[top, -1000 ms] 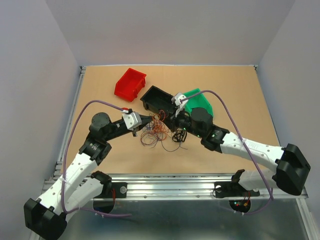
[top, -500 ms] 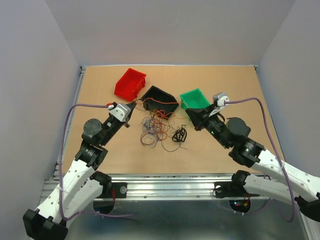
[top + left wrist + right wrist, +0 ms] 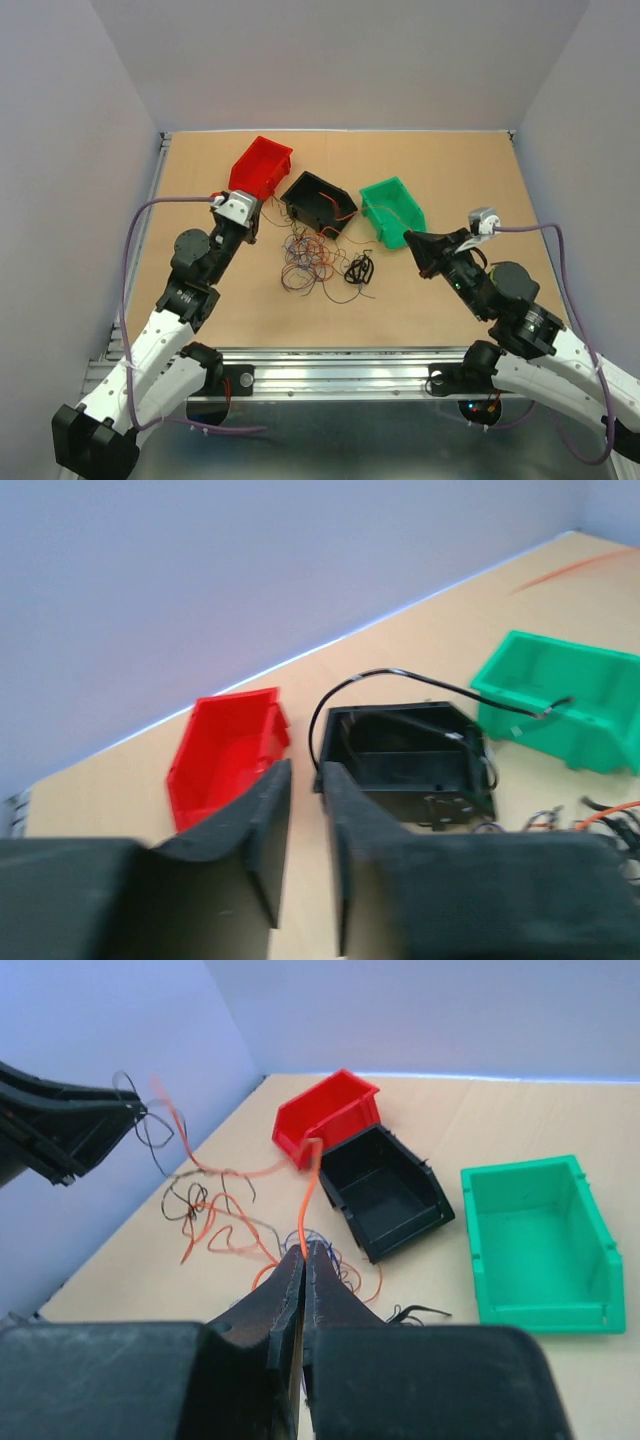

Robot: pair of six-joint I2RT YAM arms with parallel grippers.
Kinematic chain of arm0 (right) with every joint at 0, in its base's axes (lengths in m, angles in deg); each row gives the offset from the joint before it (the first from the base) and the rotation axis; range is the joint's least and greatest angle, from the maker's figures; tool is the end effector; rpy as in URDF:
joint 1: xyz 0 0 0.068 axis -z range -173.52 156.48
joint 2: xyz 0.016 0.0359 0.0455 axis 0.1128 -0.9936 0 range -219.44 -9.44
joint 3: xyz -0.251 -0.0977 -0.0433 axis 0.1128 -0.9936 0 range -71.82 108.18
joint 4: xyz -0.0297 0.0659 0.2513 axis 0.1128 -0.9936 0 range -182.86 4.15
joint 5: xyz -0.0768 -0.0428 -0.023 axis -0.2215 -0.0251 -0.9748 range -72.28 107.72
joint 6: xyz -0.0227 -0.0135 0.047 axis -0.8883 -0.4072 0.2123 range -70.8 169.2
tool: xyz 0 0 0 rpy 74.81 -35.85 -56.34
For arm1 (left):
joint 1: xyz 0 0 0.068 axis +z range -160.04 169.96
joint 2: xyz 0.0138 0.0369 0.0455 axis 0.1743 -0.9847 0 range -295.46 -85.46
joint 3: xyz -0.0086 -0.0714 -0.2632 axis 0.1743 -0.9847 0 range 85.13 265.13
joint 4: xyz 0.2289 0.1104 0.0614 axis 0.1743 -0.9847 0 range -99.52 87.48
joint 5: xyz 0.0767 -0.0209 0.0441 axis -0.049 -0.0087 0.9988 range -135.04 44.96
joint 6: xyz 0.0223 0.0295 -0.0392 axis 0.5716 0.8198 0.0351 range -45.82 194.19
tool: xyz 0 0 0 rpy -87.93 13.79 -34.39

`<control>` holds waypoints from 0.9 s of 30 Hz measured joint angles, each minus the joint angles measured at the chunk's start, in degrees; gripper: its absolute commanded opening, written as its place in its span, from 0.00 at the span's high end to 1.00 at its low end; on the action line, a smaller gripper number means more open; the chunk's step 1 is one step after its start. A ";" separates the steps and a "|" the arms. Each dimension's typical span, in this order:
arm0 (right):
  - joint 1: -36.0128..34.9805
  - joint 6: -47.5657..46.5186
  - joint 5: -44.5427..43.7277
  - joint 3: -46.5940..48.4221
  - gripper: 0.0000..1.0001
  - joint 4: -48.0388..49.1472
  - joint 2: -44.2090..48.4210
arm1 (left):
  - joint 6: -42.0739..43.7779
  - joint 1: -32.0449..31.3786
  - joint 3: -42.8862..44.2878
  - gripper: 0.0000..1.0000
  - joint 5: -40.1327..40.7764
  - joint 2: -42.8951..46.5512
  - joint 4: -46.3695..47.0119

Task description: Untangle the cables

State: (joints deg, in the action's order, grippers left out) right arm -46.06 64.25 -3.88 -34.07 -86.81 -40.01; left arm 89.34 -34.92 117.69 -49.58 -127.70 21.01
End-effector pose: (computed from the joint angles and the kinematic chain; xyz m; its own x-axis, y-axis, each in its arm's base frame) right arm 0.0923 0.0990 0.3496 -0.0701 0.3055 -0.9496 -0.5149 0.8042 0.2968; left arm 0.1643 -0.0793 0.3351 0.3375 0.1308 -0.9322 0.4153 0.8680 0.2722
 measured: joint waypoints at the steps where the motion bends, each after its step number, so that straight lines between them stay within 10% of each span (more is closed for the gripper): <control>1: 0.00 0.00 -0.50 -0.02 0.99 -0.46 1.20 | -0.04 0.63 0.00 0.57 1.29 0.15 0.02; 10: 0.00 -0.09 1.01 0.00 1.00 -1.05 1.29 | 1.49 1.38 -0.04 0.61 -0.02 0.90 0.17; 12: 0.00 -0.15 2.58 0.00 1.00 -1.44 0.09 | 1.95 1.38 -0.11 0.46 -1.49 1.09 0.00; 21: 0.00 -0.50 6.80 0.00 1.00 -1.77 -1.07 | 8.44 0.46 -0.15 0.29 -31.12 -3.89 -4.63; 27: 0.00 -0.48 6.86 -0.02 0.99 -0.79 1.33 | 10.97 -6.93 -0.13 0.28 -34.88 -13.29 -7.06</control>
State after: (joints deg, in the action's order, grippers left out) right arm -46.06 63.77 2.98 -34.09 -87.59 -38.67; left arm 100.32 -41.85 117.55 -84.46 -140.98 13.95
